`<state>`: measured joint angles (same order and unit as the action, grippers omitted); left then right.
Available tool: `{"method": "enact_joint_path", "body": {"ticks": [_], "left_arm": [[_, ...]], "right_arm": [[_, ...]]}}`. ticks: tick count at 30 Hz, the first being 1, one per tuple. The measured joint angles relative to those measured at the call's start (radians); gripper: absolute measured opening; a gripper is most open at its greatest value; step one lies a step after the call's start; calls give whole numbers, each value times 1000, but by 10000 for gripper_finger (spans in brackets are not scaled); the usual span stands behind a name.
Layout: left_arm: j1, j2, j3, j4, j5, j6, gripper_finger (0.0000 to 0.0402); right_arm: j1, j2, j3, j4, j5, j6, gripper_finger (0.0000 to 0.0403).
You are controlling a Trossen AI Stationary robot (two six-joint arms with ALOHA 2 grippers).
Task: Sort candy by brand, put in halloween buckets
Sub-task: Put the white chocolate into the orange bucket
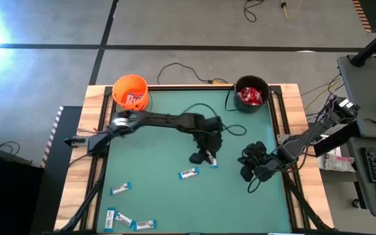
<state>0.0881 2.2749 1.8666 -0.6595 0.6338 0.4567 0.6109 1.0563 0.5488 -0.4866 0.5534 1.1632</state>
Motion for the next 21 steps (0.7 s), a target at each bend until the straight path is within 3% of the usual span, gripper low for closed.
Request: {"method": "enact_joint_path", "body": {"ticks": [4, 8, 12, 17, 21], "left_arm": [[0, -177, -323, 400, -53, -31, 154], [0, -203, -512, 690, -206, -69, 154], [2, -173, -523, 693, -165, -22, 156], [15, -114, -452, 675, -85, -38, 180], [18, -79, -379, 558, -91, 38, 212]], "right_arm": [[0, 8, 0, 5, 22, -20, 9], [-2, 8, 0, 5, 24, -41, 9], [-2, 9, 0, 7, 24, -45, 9], [-2, 12, 0, 30, 25, -45, 9], [-2, 12, 0, 29, 24, -30, 9]]}}
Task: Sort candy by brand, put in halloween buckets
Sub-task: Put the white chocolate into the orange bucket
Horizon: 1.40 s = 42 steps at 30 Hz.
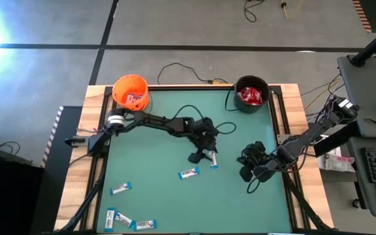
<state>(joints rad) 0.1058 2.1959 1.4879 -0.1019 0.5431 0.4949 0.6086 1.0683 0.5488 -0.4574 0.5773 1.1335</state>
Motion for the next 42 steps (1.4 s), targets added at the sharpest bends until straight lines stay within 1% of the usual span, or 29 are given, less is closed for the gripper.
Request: {"method": "enact_joint_path", "body": {"ticks": [4, 9, 13, 16, 18, 20, 24, 28, 32, 37, 42], "left_arm": [[-3, 45, 70, -128, -57, 81, 252], [-1, 107, 151, -239, -84, 188, 289], [-2, 136, 190, -270, -74, 207, 295], [-2, 136, 187, -279, -74, 203, 286], [-4, 136, 184, -280, -73, 175, 276], [-6, 135, 184, -280, -73, 109, 266], [-6, 134, 183, -321, -33, -24, 246], [-19, 126, 182, -376, -19, -89, 235], [-47, 115, 180, -380, -29, -122, 233], [-91, 113, 174, -283, -58, -193, 233], [-126, 114, 141, -153, -173, -270, 233]], "right_arm": [[0, 0, 0, -2, -1, 18, 9], [0, 0, 0, -2, 1, 23, 9], [0, 0, 0, -2, 1, 42, 9], [0, 0, 0, -2, 2, 45, 9], [0, 0, 0, -3, 7, 44, 9], [-1, 0, 0, -3, 10, 44, 9], [-3, 0, 0, -3, 10, 44, 9], [-3, 0, 0, -3, 10, 33, 9], [-3, 0, 0, -5, 10, 24, 9], [-3, 0, 0, -6, 10, 9, 9], [-3, 0, 0, -7, 10, -5, 9]]}}
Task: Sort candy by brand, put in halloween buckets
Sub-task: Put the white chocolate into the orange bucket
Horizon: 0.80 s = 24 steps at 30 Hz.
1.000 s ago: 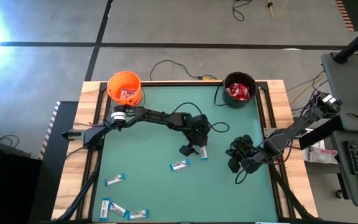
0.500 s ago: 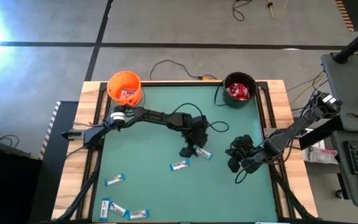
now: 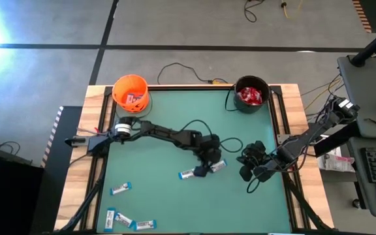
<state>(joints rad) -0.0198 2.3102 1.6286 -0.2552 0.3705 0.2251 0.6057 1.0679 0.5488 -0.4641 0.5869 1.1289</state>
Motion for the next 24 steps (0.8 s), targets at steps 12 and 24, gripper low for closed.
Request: {"method": "enact_joint_path", "body": {"ticks": [12, 24], "left_arm": [[-64, -25, -38, 63, -191, -237, 233], [-126, -68, -131, 282, -390, -413, 233]], "right_arm": [[0, 0, 0, -3, 8, -58, 9], [1, 0, 0, -4, -42, -188, 9]]}}
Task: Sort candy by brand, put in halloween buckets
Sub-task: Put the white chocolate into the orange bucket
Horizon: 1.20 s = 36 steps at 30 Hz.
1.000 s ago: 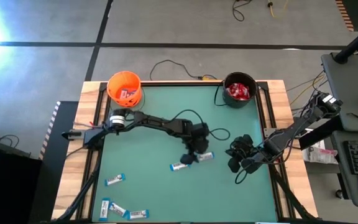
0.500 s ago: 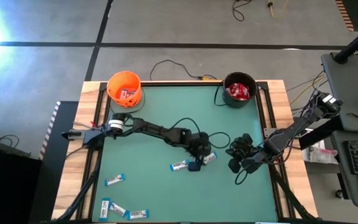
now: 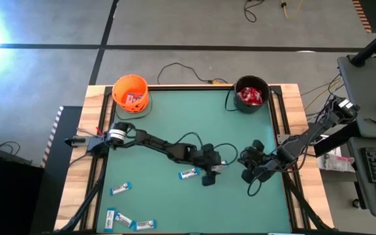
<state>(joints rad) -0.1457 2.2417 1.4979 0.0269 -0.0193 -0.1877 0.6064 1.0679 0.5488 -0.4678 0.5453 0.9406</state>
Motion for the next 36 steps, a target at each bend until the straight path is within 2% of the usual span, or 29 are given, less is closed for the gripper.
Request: {"method": "enact_joint_path", "body": {"ticks": [4, 10, 15, 22, 26, 29, 33, 36], "left_arm": [[-15, 0, -43, 115, -65, -39, 233], [-24, 5, -101, 169, -280, -60, 233], [-20, 21, -148, 285, -225, -78, 233], [-40, 1, -90, 218, -233, -65, 234], [-54, -13, -46, 190, -236, -89, 246], [-88, -12, -40, 194, -281, -118, 267], [-118, 16, -48, 232, -354, -128, 291], [-117, 62, -52, 256, -358, -140, 297]], "right_arm": [[0, 0, 0, 0, -4, -40, 9], [0, 0, -1, 0, -3, -65, 9], [0, 0, -6, 0, -3, -65, 9], [0, 0, -9, -21, -5, -63, 9], [2, 0, -13, -32, -8, -45, 9], [26, 0, -13, -26, -9, -71, 9], [76, 0, -13, -14, 63, -89, 9], [98, 0, -13, -13, 106, -73, 9]]}}
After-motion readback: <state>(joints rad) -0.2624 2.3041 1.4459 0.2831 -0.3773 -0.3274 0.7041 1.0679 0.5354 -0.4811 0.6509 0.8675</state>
